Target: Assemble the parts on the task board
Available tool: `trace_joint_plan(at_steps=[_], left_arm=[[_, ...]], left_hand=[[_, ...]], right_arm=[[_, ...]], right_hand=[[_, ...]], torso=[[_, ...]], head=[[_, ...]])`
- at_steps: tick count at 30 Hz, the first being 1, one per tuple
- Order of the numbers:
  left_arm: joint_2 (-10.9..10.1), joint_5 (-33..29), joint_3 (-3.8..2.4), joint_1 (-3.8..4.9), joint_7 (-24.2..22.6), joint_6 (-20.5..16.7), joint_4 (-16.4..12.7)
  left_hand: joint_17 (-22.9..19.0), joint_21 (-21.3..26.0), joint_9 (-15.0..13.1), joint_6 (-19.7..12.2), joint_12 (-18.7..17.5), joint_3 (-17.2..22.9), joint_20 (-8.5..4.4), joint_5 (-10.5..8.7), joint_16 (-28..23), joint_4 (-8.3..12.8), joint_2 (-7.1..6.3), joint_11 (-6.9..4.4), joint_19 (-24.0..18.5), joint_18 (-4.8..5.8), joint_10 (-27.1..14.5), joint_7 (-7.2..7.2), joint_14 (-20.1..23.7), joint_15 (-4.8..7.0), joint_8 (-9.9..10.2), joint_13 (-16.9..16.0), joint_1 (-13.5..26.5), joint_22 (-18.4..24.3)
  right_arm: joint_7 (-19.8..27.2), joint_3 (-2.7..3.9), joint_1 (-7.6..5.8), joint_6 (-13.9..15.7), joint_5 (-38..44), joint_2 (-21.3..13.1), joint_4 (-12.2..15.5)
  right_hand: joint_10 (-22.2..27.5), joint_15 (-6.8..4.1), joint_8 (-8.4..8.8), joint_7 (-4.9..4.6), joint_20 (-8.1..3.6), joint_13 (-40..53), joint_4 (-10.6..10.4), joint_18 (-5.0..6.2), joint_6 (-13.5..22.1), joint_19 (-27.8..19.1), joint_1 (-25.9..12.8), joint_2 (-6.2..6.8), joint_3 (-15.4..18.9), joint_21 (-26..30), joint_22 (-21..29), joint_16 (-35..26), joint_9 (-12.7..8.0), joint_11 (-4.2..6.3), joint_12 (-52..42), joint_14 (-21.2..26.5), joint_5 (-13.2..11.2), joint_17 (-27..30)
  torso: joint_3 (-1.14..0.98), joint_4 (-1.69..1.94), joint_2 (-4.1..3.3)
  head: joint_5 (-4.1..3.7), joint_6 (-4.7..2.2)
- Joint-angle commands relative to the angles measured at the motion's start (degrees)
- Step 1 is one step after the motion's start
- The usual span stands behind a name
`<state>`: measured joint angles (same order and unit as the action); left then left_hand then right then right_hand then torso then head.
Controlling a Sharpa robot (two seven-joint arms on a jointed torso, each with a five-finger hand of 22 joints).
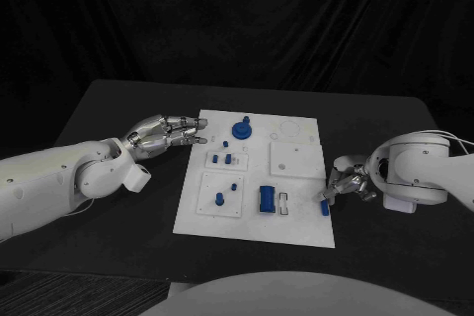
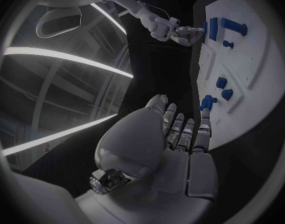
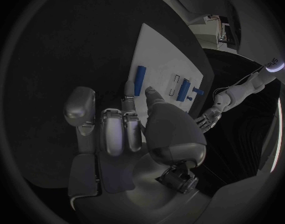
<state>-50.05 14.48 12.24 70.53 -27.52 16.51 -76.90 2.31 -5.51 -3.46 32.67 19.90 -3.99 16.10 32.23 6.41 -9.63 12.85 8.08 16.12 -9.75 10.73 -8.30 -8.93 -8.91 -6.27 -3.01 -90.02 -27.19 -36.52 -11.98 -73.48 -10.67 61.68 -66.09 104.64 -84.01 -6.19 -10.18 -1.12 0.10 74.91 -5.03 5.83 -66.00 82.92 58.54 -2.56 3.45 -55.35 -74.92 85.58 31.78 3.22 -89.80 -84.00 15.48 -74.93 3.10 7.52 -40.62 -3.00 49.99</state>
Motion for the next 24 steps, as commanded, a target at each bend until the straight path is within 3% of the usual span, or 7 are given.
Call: trace_joint_plan(at_steps=[1,12,14,17,18,21,24], left_arm=[[0.04,-0.31,-0.05,-0.06,-0.52,0.65,-0.16],[-0.08,-0.31,-0.05,-0.07,-0.49,0.80,-0.21],[-0.09,-0.31,-0.05,-0.07,-0.47,0.86,-0.21],[-0.08,-0.31,-0.05,-0.07,-0.45,0.96,-0.21],[-0.07,-0.31,-0.05,-0.07,-0.45,1.00,-0.21],[-0.06,-0.31,-0.05,-0.07,-0.46,1.06,-0.21],[-0.07,-0.30,-0.05,-0.08,-0.45,1.11,-0.20]], left_hand=[[0.01,-0.31,-0.04,0.31,0.27,0.31,-0.03,0.20,0.31,-0.08,-0.33,0.13,0.17,-0.67,0.32,-0.08,-0.21,-0.13,-0.27,-0.05,-0.26,0.05],[0.01,-0.31,-0.04,0.31,0.26,0.35,-0.03,0.20,0.32,-0.05,-0.34,0.13,0.17,-0.67,0.32,-0.09,-0.23,-0.13,-0.26,-0.04,-0.25,0.06],[0.01,-0.31,-0.04,0.31,0.26,0.35,-0.03,0.20,0.32,-0.05,-0.34,0.13,0.17,-0.67,0.32,-0.09,-0.23,-0.13,-0.26,-0.04,-0.25,0.06],[0.01,-0.31,-0.04,0.30,0.29,0.46,-0.03,0.23,0.32,0.01,-0.35,0.15,0.14,-0.67,0.35,-0.09,-0.22,-0.13,-0.26,-0.04,-0.25,0.13],[0.01,-0.31,-0.04,0.30,0.29,0.46,-0.03,0.23,0.32,0.01,-0.35,0.15,0.14,-0.67,0.35,-0.09,-0.22,-0.13,-0.26,-0.04,-0.25,0.13],[0.01,-0.31,-0.04,0.30,0.29,0.46,-0.03,0.23,0.32,0.01,-0.35,0.15,0.14,-0.67,0.35,-0.09,-0.22,-0.13,-0.26,-0.04,-0.25,0.13],[0.00,-0.29,-0.01,0.14,0.29,0.58,-0.04,0.25,0.32,0.07,-0.35,0.19,0.10,-0.67,0.37,-0.09,-0.21,-0.15,-0.22,-0.04,-0.25,0.22]], right_arm=[[-1.00,0.01,0.43,-0.68,1.82,0.22,0.16],[-0.97,0.01,2.25,0.33,2.56,1.83,0.05],[-0.95,0.01,2.39,0.61,2.58,2.23,-0.02],[-0.93,0.02,2.50,1.00,2.60,2.72,-0.10],[-0.92,0.02,2.53,1.27,2.61,2.86,-0.08],[-0.88,0.02,2.58,1.98,2.47,3.09,0.07],[-0.81,0.02,2.61,3.04,1.51,3.25,0.29]], right_hand=[[-5.99,-0.14,0.62,-0.28,-0.15,15.09,0.79,0.41,0.25,-0.08,0.91,-0.01,-0.23,0.36,-6.23,-0.24,-0.57,-0.36,-0.20,-3.76,0.65,-1.16],[-5.99,0.38,3.58,-1.01,0.33,15.09,4.84,0.51,1.48,-0.13,4.90,-0.28,-3.56,1.23,-6.04,-0.47,-3.70,-1.00,-0.20,-3.60,1.97,-0.27],[-5.99,0.40,4.05,-1.04,0.38,15.09,6.14,0.54,1.45,-0.14,5.99,-0.22,-4.88,1.43,-6.00,-0.53,-4.41,-1.03,-0.20,-3.56,4.86,-0.03],[-5.99,0.44,4.36,-1.11,0.41,15.09,6.94,0.57,1.42,-0.16,6.43,-0.12,-5.82,1.63,-5.96,-0.56,-4.89,-1.08,-0.20,-3.54,6.32,0.09],[-5.99,0.41,4.69,-1.14,0.40,15.09,8.22,0.59,1.65,-0.17,7.66,-0.14,-7.18,1.76,-5.94,-0.61,-5.27,-1.09,-0.20,-3.51,9.42,0.27],[-5.99,0.47,4.90,-1.30,0.42,15.09,10.48,0.61,1.72,-0.20,9.59,-0.09,-9.53,1.97,-5.91,-0.70,-5.64,-1.21,-0.20,-3.45,12.78,0.56],[-5.99,1.02,5.40,-2.06,0.80,15.09,13.39,0.58,2.37,-0.25,9.79,0.64,-13.47,2.19,-5.92,-0.75,-6.30,-1.86,-0.20,-3.42,14.10,0.79]], torso=[[0.02,-0.06,0.02],[-0.02,-0.04,0.04],[-0.05,-0.04,0.05],[-0.03,-0.03,0.05],[-0.02,-0.04,0.06],[-0.02,0.01,0.05],[-0.03,0.05,0.04]], head=[[0.03,0.01],[0.22,0.01],[0.19,0.01],[0.24,0.01],[0.30,0.01],[0.36,0.01],[0.35,0.01]])
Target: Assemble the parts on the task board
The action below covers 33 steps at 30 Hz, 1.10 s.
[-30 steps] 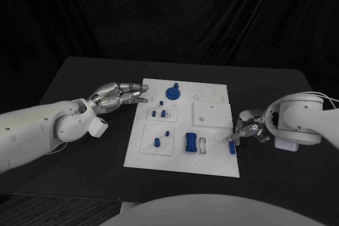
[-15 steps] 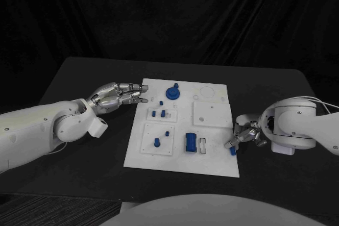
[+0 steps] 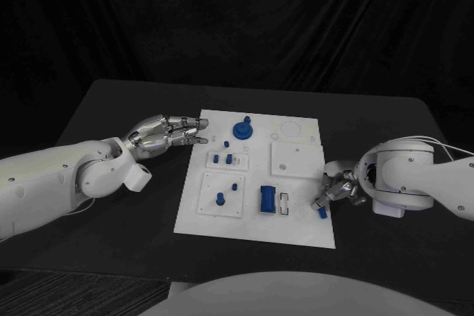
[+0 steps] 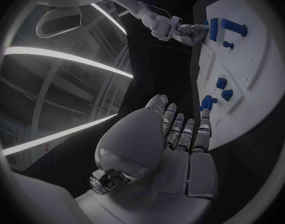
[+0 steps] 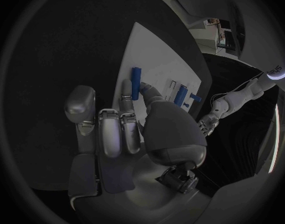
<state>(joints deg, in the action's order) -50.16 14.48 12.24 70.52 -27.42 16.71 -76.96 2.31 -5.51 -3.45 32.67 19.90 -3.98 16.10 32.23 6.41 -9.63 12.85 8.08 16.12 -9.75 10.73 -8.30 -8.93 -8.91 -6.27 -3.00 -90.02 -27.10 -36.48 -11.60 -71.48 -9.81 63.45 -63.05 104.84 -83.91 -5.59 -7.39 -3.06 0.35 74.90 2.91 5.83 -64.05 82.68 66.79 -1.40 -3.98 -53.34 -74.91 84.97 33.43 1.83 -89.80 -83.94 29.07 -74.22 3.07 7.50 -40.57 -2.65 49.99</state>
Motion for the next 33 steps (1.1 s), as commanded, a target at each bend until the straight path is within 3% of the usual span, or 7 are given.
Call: trace_joint_plan(at_steps=[1,6,12,22,33], left_arm=[[0.05,-0.30,-0.05,-0.08,-0.55,0.94,-0.11],[0.10,-0.30,-0.05,-0.09,-0.57,1.02,-0.02],[0.15,-0.30,-0.05,-0.13,-0.55,1.14,0.03],[0.14,-0.30,-0.05,-0.16,-0.41,1.17,0.09],[0.32,-0.30,-0.05,-0.18,-0.18,1.45,0.25]], left_hand=[[0.00,-0.29,-0.02,0.14,0.29,0.56,-0.03,0.25,0.32,0.07,-0.35,0.19,0.10,-0.66,0.37,-0.10,-0.21,-0.15,-0.22,-0.05,-0.25,0.13],[0.00,-0.29,-0.02,0.14,0.29,0.56,-0.03,0.25,0.32,0.07,-0.35,0.19,0.10,-0.66,0.37,-0.10,-0.21,-0.15,-0.22,-0.05,-0.25,0.13],[-0.01,-0.28,0.00,0.00,0.21,0.74,-0.04,0.28,0.30,0.16,-0.33,0.23,0.07,-0.66,0.34,-0.10,-0.16,-0.18,-0.17,-0.03,-0.24,0.19],[-0.01,-0.28,0.00,0.00,0.21,0.74,-0.04,0.28,0.30,0.16,-0.33,0.23,0.07,-0.66,0.34,-0.10,-0.16,-0.18,-0.17,-0.03,-0.24,0.19],[-0.01,-0.26,0.03,-0.16,0.32,0.96,-0.04,0.29,0.31,0.26,-0.34,0.29,0.02,-0.65,0.43,-0.11,-0.16,-0.19,-0.11,-0.05,-0.21,0.29]], right_arm=[[-0.79,-0.36,0.62,2.70,-0.94,0.26,0.16],[-0.38,-0.35,0.63,5.32,-4.76,0.41,0.49],[0.63,-0.34,0.62,9.62,-11.87,0.29,0.89],[2.06,-0.33,0.55,13.63,-20.46,-0.46,1.99],[3.63,-0.32,0.52,15.95,-23.28,0.28,2.77]], right_hand=[[-6.09,0.55,2.43,-0.30,0.64,15.10,6.60,0.63,0.16,-0.01,1.13,-0.22,-7.89,0.24,-5.96,-0.16,-8.04,-0.64,-0.20,-3.44,1.68,0.22],[-6.09,0.78,1.62,-0.64,0.92,15.10,10.84,0.61,-0.15,-0.03,-2.31,0.65,-16.61,0.11,-6.28,-0.09,-7.95,-0.89,-0.20,-3.41,4.69,0.38],[-6.09,0.69,0.68,-0.55,0.88,15.10,12.27,0.56,-0.37,0.03,-4.53,1.00,-20.22,-0.32,-6.50,0.03,-7.39,-0.78,-0.20,-3.43,7.54,0.27],[-6.09,0.71,0.43,-0.58,0.88,15.10,12.45,0.51,-0.19,0.09,-5.76,1.27,-21.23,-0.64,-6.60,0.07,-7.25,-0.82,-0.20,-3.43,8.33,0.28],[-6.09,0.69,0.33,-0.54,0.88,15.10,12.50,0.54,-0.18,0.05,-5.87,1.15,-21.55,-0.48,-6.56,0.04,-7.19,-0.78,-0.20,-3.41,8.63,0.40]], torso=[[-0.02,0.09,-0.05],[0.02,0.11,-0.04],[0.01,0.09,-0.07],[-0.01,0.03,-0.02],[0.02,0.05,-0.02]], head=[[-0.01,0.01],[0.00,0.01],[0.04,0.01],[0.12,0.01],[-0.14,0.01]])
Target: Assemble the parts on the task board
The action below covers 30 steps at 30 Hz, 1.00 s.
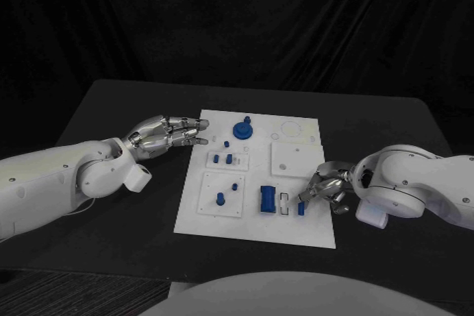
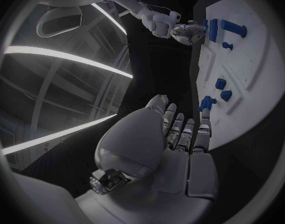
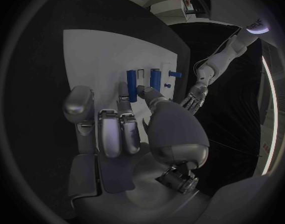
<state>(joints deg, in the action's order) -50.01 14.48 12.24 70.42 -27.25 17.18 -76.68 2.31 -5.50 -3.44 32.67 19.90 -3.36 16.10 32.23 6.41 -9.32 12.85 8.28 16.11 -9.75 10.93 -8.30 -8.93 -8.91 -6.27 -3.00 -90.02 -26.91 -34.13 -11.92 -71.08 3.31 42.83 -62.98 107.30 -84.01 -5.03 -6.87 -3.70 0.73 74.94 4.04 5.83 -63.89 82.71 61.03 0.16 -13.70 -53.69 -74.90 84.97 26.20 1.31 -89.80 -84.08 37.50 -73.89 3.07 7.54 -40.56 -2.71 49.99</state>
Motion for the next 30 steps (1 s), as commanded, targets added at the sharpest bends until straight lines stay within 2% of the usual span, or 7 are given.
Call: trace_joint_plan(at_steps=[1,6,17,18,23,24,30], left_arm=[[0.17,-0.30,-0.05,-0.07,-0.32,1.00,-0.02],[0.20,-0.30,-0.05,-0.08,-0.23,1.09,0.00],[0.18,-0.30,-0.05,-0.08,-0.15,1.20,-0.05],[0.18,-0.30,-0.05,-0.08,-0.14,1.22,-0.07],[0.19,-0.30,-0.05,-0.08,-0.15,1.27,-0.12],[0.17,-0.30,-0.05,-0.08,-0.15,1.28,-0.13],[0.13,-0.30,-0.05,-0.08,-0.13,1.32,-0.14]], left_hand=[[-0.01,-0.26,0.02,-0.16,0.32,0.34,-0.03,0.29,0.31,-0.06,-0.34,0.10,0.02,-0.65,0.23,-0.11,-0.16,-0.19,-0.11,-0.05,-0.21,0.10],[-0.01,-0.26,0.02,-0.16,0.32,0.34,-0.03,0.29,0.31,-0.06,-0.34,0.10,0.02,-0.65,0.23,-0.11,-0.16,-0.19,-0.11,-0.05,-0.21,0.10],[-0.01,-0.26,0.02,-0.16,0.32,0.34,-0.03,0.29,0.31,-0.06,-0.34,0.10,0.02,-0.65,0.23,-0.11,-0.16,-0.19,-0.11,-0.05,-0.21,0.10],[-0.01,-0.26,0.02,-0.16,0.32,0.34,-0.03,0.29,0.31,-0.06,-0.34,0.10,0.02,-0.65,0.23,-0.11,-0.16,-0.19,-0.11,-0.05,-0.21,0.10],[-0.02,-0.26,0.02,-0.16,0.28,0.51,-0.04,0.31,0.30,0.01,-0.33,0.14,0.03,-0.65,0.25,-0.14,-0.13,-0.19,-0.10,-0.04,-0.17,0.09],[-0.02,-0.26,0.02,-0.16,0.28,0.51,-0.04,0.31,0.30,0.01,-0.33,0.14,0.03,-0.65,0.25,-0.14,-0.13,-0.19,-0.10,-0.04,-0.17,0.09],[-0.02,-0.26,0.02,-0.16,0.28,0.51,-0.04,0.31,0.30,0.01,-0.33,0.14,0.03,-0.65,0.25,-0.14,-0.13,-0.19,-0.10,-0.04,-0.17,0.09]], right_arm=[[1.35,0.00,0.12,2.97,-2.71,0.30,0.34],[1.53,0.00,0.13,3.59,-2.88,1.21,0.24],[0.99,0.00,0.15,3.17,-0.88,3.42,-0.79],[0.85,0.00,0.16,3.05,-0.72,3.66,-0.94],[0.14,-0.01,0.18,2.15,-0.36,4.43,-1.51],[-0.07,-0.01,0.18,1.95,-0.32,4.58,-1.64],[-1.04,-0.01,0.21,0.99,0.64,5.23,-2.40]], right_hand=[[-5.99,0.13,-0.20,0.09,0.49,15.06,11.35,0.55,-0.35,0.01,-0.15,-0.40,-11.84,-0.08,-6.56,0.02,0.05,-0.26,-0.20,-3.27,0.18,0.12],[-5.99,0.13,-0.36,0.12,0.49,15.06,11.21,0.56,-0.31,-0.02,-0.56,-0.37,-11.86,-0.02,-6.54,-0.01,0.17,-0.25,-0.20,-3.25,-0.40,0.23],[-5.99,0.11,-0.62,0.18,0.48,15.06,11.04,0.65,-0.02,-0.18,-0.99,-0.34,-11.80,0.44,-6.41,-0.16,0.43,-0.21,-0.20,-3.16,-1.76,0.69],[-5.99,0.10,-0.71,0.18,0.48,15.06,10.95,0.67,0.23,-0.24,-1.09,-0.40,-11.75,0.60,-6.36,-0.19,0.55,-0.21,-0.20,-3.13,-2.54,0.80],[-5.99,0.12,-0.84,0.18,0.49,15.06,10.79,0.69,0.54,-0.30,-1.24,-0.47,-11.60,0.76,-6.31,-0.26,0.73,-0.22,-0.20,-3.10,-3.48,0.99],[-5.99,0.13,-0.91,0.18,0.50,15.06,10.64,0.70,0.78,-0.34,-1.34,-0.51,-11.44,0.85,-6.27,-0.29,0.83,-0.23,-0.20,-3.09,-4.34,1.05],[-5.99,0.16,-1.04,0.17,0.53,15.06,10.09,0.72,1.12,-0.37,-1.88,-0.62,-11.06,0.99,-6.22,-0.34,0.99,-0.25,-0.20,-3.06,-5.08,1.22]], torso=[[0.00,0.01,-0.03],[0.07,0.02,-0.02],[0.07,0.01,-0.04],[0.06,0.02,-0.02],[0.06,0.04,-0.01],[0.05,0.01,-0.02],[0.04,0.01,-0.01]], head=[[-0.10,0.01],[-0.15,0.01],[-0.24,0.01],[-0.25,0.01],[-0.10,0.01],[-0.07,0.01],[-0.12,0.01]])
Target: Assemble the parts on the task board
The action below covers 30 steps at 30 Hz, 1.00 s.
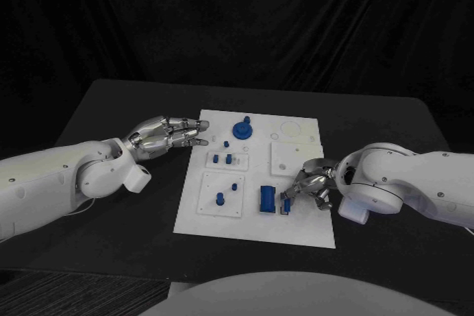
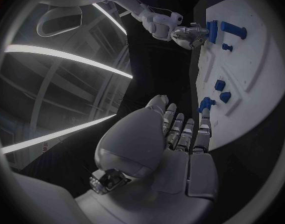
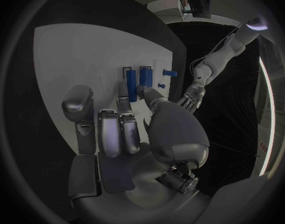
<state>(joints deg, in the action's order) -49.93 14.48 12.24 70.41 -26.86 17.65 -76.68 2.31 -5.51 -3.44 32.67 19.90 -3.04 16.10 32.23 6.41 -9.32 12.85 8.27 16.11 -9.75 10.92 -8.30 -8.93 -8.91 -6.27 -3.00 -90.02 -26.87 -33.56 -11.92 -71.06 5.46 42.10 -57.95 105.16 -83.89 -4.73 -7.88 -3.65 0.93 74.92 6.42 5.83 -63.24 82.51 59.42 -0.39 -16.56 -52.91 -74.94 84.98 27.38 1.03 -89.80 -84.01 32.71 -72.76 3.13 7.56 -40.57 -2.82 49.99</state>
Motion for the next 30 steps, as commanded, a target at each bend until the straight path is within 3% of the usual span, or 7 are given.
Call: trace_joint_plan(at_steps=[1,9,30], left_arm=[[0.05,-0.30,-0.05,-0.07,-0.53,0.85,-0.15],[0.07,-0.30,-0.05,-0.07,-0.55,0.88,-0.15],[0.17,-0.30,-0.05,-0.09,-0.50,1.01,-0.02]], left_hand=[[-0.02,-0.26,0.02,-0.15,0.28,0.19,-0.04,0.31,0.30,0.01,-0.33,0.15,0.03,-0.65,0.26,-0.14,-0.13,-0.19,-0.10,-0.05,-0.17,0.05],[-0.02,-0.26,0.02,-0.15,0.28,0.19,-0.04,0.31,0.30,0.01,-0.33,0.15,0.03,-0.65,0.26,-0.14,-0.13,-0.19,-0.10,-0.05,-0.17,0.05],[-0.03,-0.25,0.03,-0.25,0.23,0.34,-0.04,0.32,0.29,0.07,-0.32,0.18,0.02,-0.64,0.24,-0.15,-0.10,-0.21,-0.08,-0.04,-0.14,0.07]], right_arm=[[-1.71,-0.01,0.18,-1.29,1.44,0.25,-0.34],[-2.30,-0.01,0.24,-2.27,1.80,0.67,-0.75],[-2.49,-0.02,0.68,-2.44,1.88,1.21,-0.83]], right_hand=[[-6.11,-0.16,-0.09,0.15,0.34,15.08,7.57,0.73,0.57,-0.18,-0.40,-0.07,-8.09,0.28,-6.16,-0.33,-0.14,0.04,-0.20,-3.15,-0.58,0.04],[-6.11,-0.18,-0.30,0.27,0.35,15.08,6.35,0.77,0.99,-0.22,-1.52,-0.27,-7.38,0.51,-6.05,-0.43,0.03,0.11,-0.20,-3.10,-2.35,0.34],[-6.11,-0.24,-0.45,0.37,0.32,15.08,5.48,0.82,1.18,-0.27,-2.34,-0.32,-6.98,0.88,-5.93,-0.58,0.09,0.18,-0.20,-3.03,-3.34,0.77]], torso=[[-0.01,-0.01,0.01],[-0.03,-0.01,0.03],[-0.03,-0.03,0.00]], head=[[0.02,0.01],[0.17,0.01],[0.32,0.01]])
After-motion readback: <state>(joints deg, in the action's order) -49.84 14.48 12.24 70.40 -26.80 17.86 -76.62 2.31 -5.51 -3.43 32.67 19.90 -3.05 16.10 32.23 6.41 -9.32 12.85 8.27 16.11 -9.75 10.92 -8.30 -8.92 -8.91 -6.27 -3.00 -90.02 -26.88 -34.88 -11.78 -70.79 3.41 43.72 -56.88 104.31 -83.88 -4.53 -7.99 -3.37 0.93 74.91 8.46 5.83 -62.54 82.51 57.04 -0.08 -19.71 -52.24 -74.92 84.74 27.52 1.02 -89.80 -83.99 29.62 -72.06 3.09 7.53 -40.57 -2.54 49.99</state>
